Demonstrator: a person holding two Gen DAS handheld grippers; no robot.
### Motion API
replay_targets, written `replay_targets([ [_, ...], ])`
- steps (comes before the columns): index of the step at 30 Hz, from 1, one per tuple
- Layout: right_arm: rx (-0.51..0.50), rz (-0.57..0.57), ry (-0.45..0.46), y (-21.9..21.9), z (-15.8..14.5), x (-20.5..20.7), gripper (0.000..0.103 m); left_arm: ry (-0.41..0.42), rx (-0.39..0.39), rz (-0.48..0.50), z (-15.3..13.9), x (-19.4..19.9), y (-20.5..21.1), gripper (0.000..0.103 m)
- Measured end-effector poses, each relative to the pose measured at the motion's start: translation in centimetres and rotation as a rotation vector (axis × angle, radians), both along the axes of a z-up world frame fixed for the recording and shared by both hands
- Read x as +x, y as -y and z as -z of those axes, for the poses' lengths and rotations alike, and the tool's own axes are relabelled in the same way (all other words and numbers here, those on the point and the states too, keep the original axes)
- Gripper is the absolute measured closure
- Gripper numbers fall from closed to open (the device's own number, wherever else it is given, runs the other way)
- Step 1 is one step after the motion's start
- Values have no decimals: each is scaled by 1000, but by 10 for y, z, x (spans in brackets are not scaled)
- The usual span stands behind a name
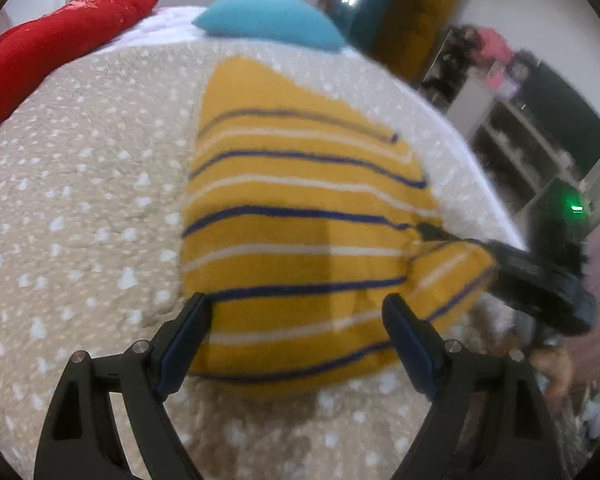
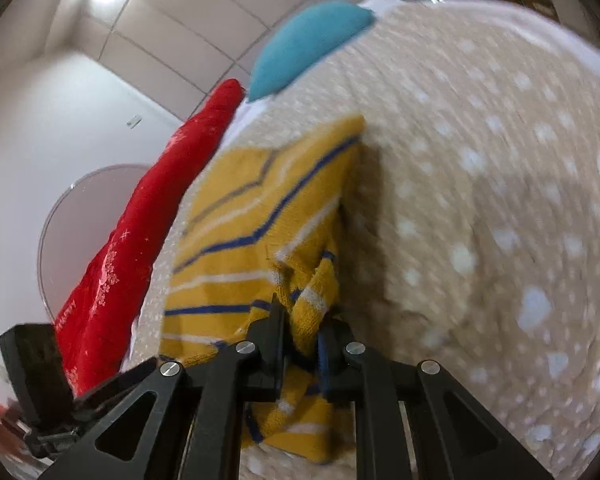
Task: Fold small clothes
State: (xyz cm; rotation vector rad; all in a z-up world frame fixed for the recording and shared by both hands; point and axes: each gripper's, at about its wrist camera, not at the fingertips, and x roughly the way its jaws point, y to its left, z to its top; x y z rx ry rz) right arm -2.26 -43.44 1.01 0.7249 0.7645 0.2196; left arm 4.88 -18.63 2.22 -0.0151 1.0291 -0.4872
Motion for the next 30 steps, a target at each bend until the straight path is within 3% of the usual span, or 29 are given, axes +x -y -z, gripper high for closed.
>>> replay_targets([
  [1,5,7,-6,2,3,-2,78,-11,39,-12,8,2,5,16],
  [2,-11,27,-20,7,3,-4,57,-20,82,-25,18,7,8,13],
  [3,-24,43,-21,10,0,-7,50,-15,89,-28,23,9,8,10],
  [5,-46,75,14,19,-16,-16,50,-1,89,-27,23,8,6,9],
  [7,-86,109,54,24,-34,-24,56,-6,90,-25,23,8,6,9],
  [9,-99,92,115,22,-54,-30,81,-17,85,-27,21,8,2,9],
  [11,-115,43,150,9,-66,-32,86,-23,75,-32,20,3,-3,9],
  [14,-141,-76,140,-20,-62,-28,87,-38,51,-37,14,-8,-9,9],
  [18,-256,-107,3,-36,-22,-29,91,-57,-13,-52,4,-15,-27,9],
  [21,-212,-98,-4,-26,-5,-38,93,-25,-8,-69,-4,-4,-31,9],
  [25,-250,-95,7,-21,-25,-37,90,26,-24,-84,-18,23,-25,9],
  [27,-246,-62,47,-12,-45,-33,90,36,6,-88,-18,40,-17,9],
  [30,-269,-18,87,-5,-66,-13,90,-64,85,-69,7,67,-4,8],
])
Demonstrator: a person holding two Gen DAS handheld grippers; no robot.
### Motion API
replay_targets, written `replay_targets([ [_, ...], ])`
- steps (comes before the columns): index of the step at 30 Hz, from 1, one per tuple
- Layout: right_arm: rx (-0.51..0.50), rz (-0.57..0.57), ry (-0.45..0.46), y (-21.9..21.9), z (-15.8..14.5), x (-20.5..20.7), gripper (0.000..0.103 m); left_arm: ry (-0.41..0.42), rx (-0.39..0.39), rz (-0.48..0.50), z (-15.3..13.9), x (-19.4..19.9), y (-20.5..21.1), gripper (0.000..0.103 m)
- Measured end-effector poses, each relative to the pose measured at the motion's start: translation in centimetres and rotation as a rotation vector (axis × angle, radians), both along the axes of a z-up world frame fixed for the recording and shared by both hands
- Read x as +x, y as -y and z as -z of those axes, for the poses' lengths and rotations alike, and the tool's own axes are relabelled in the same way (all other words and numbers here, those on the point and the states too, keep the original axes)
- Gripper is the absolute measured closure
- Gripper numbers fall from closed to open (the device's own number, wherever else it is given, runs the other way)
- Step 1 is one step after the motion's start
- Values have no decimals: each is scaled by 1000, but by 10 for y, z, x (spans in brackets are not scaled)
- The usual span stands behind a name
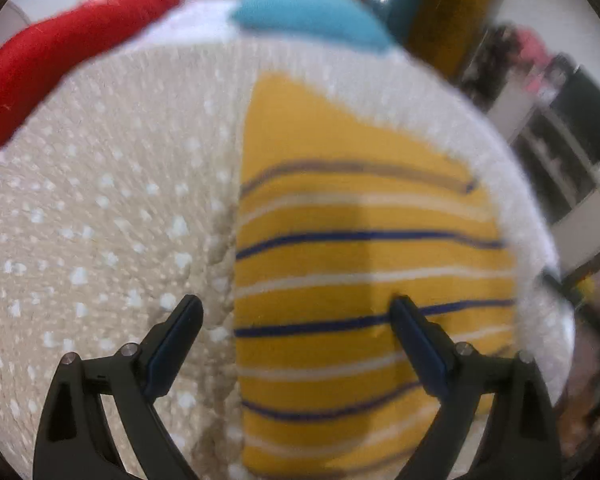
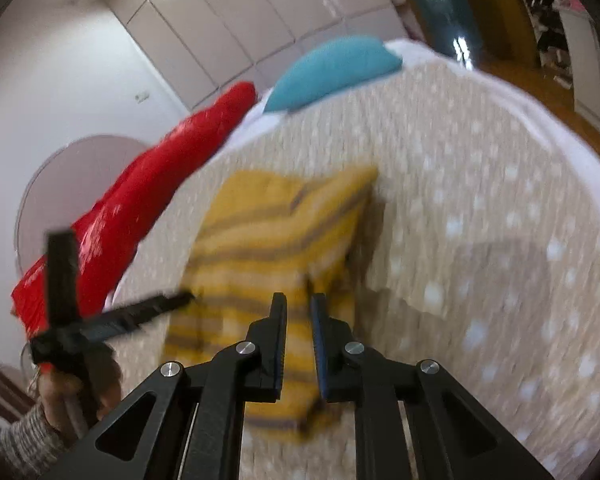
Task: Fold small clothes
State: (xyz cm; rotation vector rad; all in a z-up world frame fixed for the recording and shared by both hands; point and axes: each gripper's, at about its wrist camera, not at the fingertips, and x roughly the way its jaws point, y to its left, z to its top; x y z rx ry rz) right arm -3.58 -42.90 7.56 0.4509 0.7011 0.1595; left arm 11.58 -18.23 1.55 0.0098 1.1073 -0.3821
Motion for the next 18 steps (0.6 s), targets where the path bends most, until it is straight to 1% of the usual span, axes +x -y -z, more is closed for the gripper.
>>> replay_targets([
  [1,-4,1,6,-1,-3,6,90,-58,-12,8,12,6,1,8],
  [2,-10,-1,10,-2,-6,19,90,-88,-30,-2,18,9,-1,2],
  [3,-16,-4,6,-1,-6,30,90,-101,-52,-17,21,11,-4,1],
  [4,-23,-6,-3,-2,-5,40,90,-105,-68,-23,21,12,-7,1],
  [7,-56,-21,-68,-4,7,81,90,-82,-50,-15,17,8,-7,1],
  [9,-79,1,-125,1,21,108,89,-74,-45,-15,15,5,-8,1],
  [10,-77,15,-145,5,27,117,88,-73,-49,-18,14,4,-8,1],
  [12,-79,79,-180,20,41,130,75,-75,-55,-21,12,-1,-11,1],
  [13,-96,120,-208,26,47,135,68,-80,-62,-16,11,-4,-12,1],
  [14,-92,134,-219,30,50,137,64,-82,-82,-2,6,-7,-12,1],
  [15,-54,129,-214,36,52,135,64,-74,-104,15,-2,-11,-12,1],
  [16,-38,132,-208,40,50,132,64,-57,-121,29,-9,-11,-13,1],
  [18,-85,155,-191,40,40,123,63,-25,-137,41,-20,-11,-12,1],
])
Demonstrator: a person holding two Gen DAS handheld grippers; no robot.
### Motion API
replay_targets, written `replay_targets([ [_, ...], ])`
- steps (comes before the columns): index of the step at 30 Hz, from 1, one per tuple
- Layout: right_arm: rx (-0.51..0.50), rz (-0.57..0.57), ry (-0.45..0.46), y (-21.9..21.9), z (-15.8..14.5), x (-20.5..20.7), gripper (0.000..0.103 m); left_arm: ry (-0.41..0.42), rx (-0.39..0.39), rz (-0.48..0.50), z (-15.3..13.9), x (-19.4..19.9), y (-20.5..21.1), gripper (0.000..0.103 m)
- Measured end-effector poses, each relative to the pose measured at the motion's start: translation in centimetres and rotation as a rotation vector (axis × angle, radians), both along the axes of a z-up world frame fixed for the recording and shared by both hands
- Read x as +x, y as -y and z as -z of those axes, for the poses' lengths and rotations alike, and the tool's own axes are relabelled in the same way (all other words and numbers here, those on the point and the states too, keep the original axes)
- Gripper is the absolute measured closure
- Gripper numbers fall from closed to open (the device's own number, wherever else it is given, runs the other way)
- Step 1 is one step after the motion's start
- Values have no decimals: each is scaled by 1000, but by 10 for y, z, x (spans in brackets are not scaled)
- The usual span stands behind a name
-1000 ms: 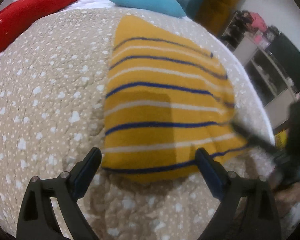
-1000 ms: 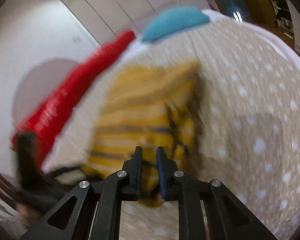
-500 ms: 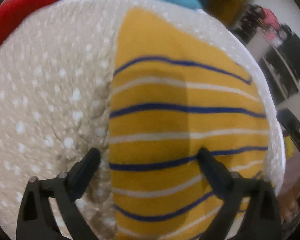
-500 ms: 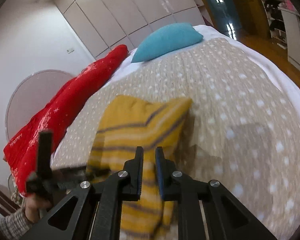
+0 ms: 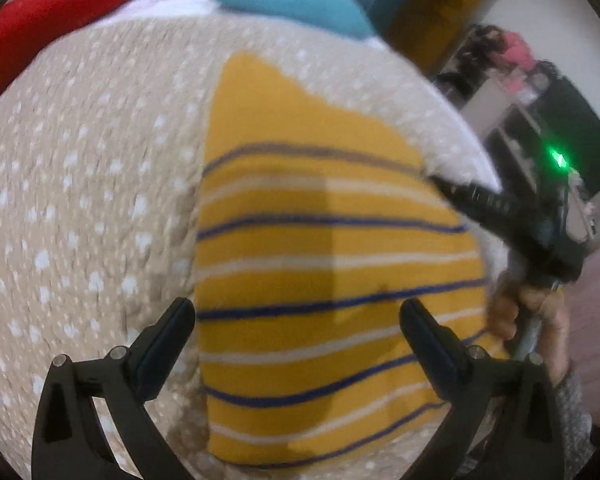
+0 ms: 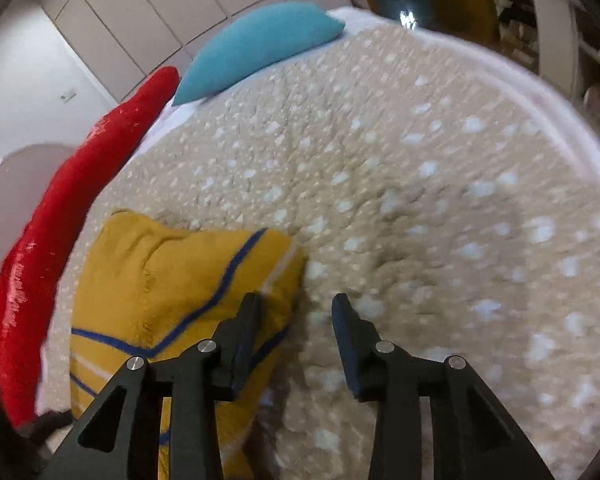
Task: Fold small clothes
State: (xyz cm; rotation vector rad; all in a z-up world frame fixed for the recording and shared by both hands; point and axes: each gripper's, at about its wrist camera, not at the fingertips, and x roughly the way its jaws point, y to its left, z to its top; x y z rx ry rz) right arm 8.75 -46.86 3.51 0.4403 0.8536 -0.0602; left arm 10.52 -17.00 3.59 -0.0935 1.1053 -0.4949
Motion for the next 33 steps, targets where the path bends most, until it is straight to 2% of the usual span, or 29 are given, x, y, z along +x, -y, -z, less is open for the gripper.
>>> replay_targets([
  [2,-26,0,47,-2,-14,-13,63,24,-3,-26,-10,10,-2,1],
  [5,22,-52,125,-8,-32,-31,63,28,36,-103,-8,35,-4,1],
  [7,76,-115,169,-19,-41,-40,64,2,73,-155,2,53,-8,1],
  [8,118,-153,185,-24,-43,-44,64,-34,93,-179,12,65,-11,1],
  [11,302,-269,211,-39,-40,-49,64,-109,69,-182,31,76,-12,0],
  [14,467,-315,184,-49,-23,-35,64,-88,81,-176,28,74,-11,0],
  [16,489,-307,151,-54,-12,-26,66,-84,70,-177,27,74,-13,0],
  [18,457,-253,105,-53,2,-18,87,-106,24,-192,27,73,-23,0],
  [20,477,-213,87,-46,10,-16,99,-97,-6,-206,22,76,-32,0],
  [21,509,-194,90,-38,14,-17,101,-81,2,-211,20,77,-35,0],
  [22,533,-175,97,-33,17,-18,102,-65,29,-214,18,80,-36,0],
  [24,575,-125,110,-19,26,-22,103,-87,59,-219,22,88,-33,0],
  [26,630,-88,111,-10,37,-26,103,-138,29,-234,29,92,-35,0],
  [28,667,-77,115,-7,41,-34,103,-144,-6,-256,28,87,-38,0],
  [31,603,-55,122,-6,28,-50,103,-151,-40,-261,22,68,-48,0],
  [32,562,-53,132,-9,19,-59,100,-140,-39,-245,18,55,-50,0],
  [33,515,-59,147,-13,8,-69,91,-124,-34,-229,15,45,-51,0],
])
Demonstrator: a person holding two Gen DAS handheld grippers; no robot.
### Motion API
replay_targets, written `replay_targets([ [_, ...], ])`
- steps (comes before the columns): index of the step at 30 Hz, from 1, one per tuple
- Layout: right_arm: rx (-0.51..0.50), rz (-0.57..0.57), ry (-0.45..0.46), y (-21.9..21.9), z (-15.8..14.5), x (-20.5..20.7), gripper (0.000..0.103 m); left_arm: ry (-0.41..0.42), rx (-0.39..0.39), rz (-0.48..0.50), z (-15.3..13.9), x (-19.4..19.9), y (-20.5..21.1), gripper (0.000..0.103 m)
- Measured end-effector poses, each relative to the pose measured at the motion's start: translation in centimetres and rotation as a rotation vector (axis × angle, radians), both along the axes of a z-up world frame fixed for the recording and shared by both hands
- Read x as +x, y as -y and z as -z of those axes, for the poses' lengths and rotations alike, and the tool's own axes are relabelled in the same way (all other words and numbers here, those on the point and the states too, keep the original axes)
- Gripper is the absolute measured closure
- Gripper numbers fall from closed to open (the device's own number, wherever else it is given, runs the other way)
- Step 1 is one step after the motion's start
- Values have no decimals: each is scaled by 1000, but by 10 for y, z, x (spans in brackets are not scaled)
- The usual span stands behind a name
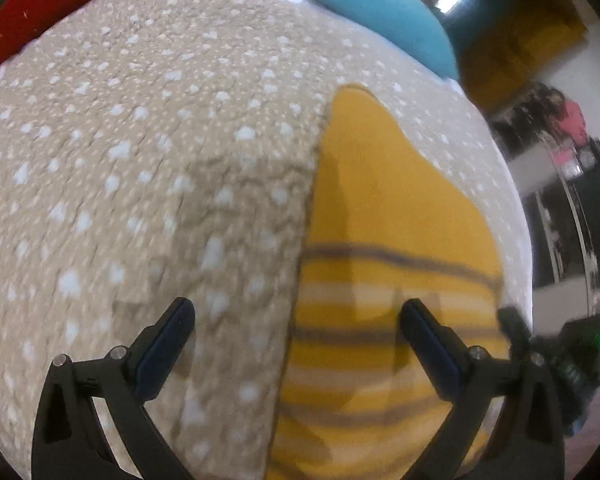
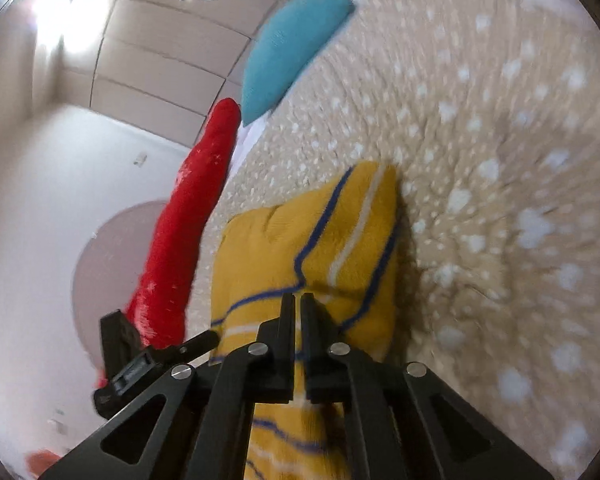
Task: Fold small clothes
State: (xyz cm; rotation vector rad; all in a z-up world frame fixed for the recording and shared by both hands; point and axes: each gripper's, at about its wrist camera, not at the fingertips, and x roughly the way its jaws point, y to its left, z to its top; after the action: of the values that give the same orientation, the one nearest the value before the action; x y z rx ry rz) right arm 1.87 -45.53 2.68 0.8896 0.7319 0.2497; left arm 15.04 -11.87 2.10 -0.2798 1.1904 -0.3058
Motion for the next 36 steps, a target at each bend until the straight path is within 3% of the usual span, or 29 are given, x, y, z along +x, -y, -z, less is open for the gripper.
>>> replay_targets([
  [4,-108,-61,72,-19,-25,-28,90,71,59,62,-1,-52,-3,0],
  [8,-118,-97,-25,-24,8,-42,88,40,56,69,14,-72,-10,0],
  [10,-57,-79,-18,-15,16,-53,88,48,52,50,10,-84,-15,0],
  [12,-69,-43,-26,-11,17,-70,87,57,51,40,4,-102,-20,0],
  [13,-82,-33,-25,-10,16,-76,84,67,59,43,1,-112,-20,0],
  [15,-145,2,-55,-13,16,-93,64,77,82,55,1,-124,-18,0],
  [24,-371,78,-9,-37,-8,-153,64,174,165,76,-3,-186,-12,0],
  [36,-419,69,-29,-72,-11,-175,55,365,198,49,-49,-241,-25,0],
])
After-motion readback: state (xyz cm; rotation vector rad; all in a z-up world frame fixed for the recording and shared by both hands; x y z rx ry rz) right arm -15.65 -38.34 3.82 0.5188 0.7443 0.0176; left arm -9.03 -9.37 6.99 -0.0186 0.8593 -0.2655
